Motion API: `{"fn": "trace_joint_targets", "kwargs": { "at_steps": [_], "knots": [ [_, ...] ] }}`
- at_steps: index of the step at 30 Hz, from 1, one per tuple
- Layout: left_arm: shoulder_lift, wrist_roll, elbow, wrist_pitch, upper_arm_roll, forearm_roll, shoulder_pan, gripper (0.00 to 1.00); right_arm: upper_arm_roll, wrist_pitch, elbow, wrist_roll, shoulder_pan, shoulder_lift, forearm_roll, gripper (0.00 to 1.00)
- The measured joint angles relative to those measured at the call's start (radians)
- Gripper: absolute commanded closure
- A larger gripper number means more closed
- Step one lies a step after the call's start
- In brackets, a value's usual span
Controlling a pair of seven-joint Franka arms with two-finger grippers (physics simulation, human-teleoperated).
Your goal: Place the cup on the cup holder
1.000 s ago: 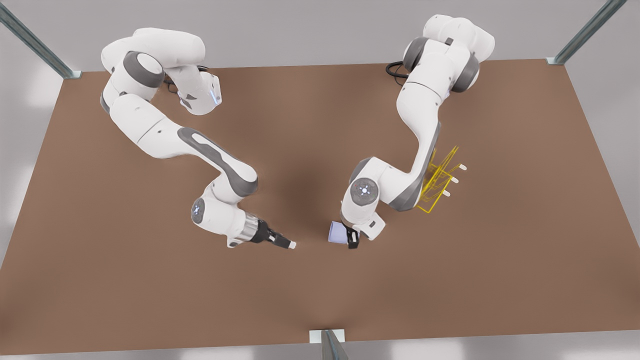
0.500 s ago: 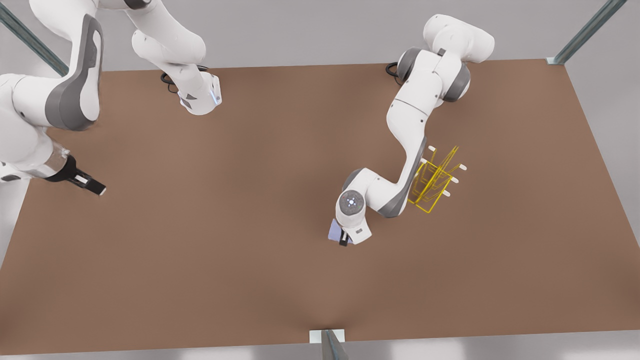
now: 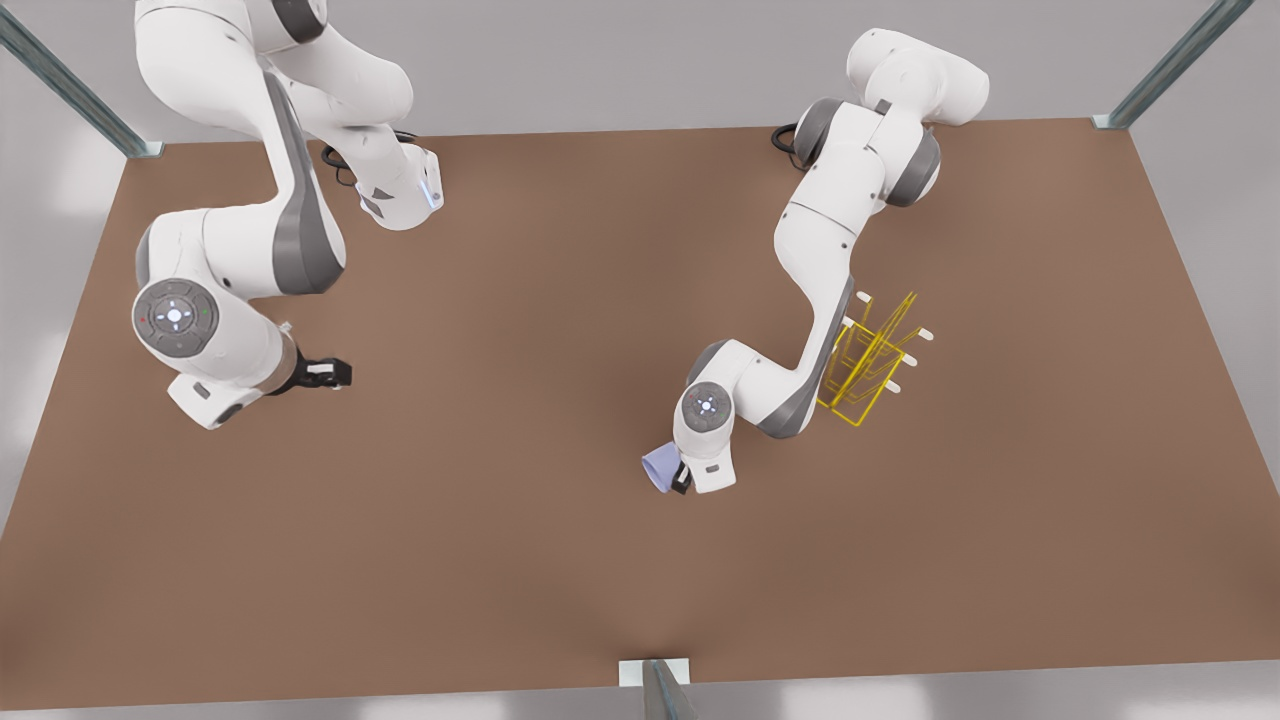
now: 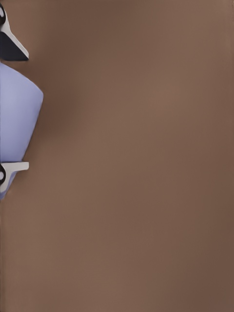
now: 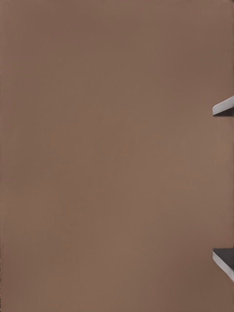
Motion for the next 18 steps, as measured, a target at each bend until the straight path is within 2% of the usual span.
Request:
{"fn": "trace_joint_targets", "kwargs": {
  "at_steps": [5, 10, 18],
  "knots": [
    [-0.069, -0.042, 0.029, -0.024, 0.003, -0.012, 0.033, 0.0, 0.0, 0.034, 0.0, -0.039, -0.008, 0.004, -0.027, 0.0],
    [-0.083, -0.238, 0.043, -0.018, 0.006, -0.014, 0.067, 0.0, -0.001, 0.049, 0.0, -0.069, -0.013, 0.011, -0.033, 0.0],
    [-0.145, -0.681, -0.03, -0.012, 0.004, 0.049, -0.03, 0.0, -0.011, 0.072, 0.001, -0.103, -0.017, 0.038, -0.034, 0.0]
  ]
}}
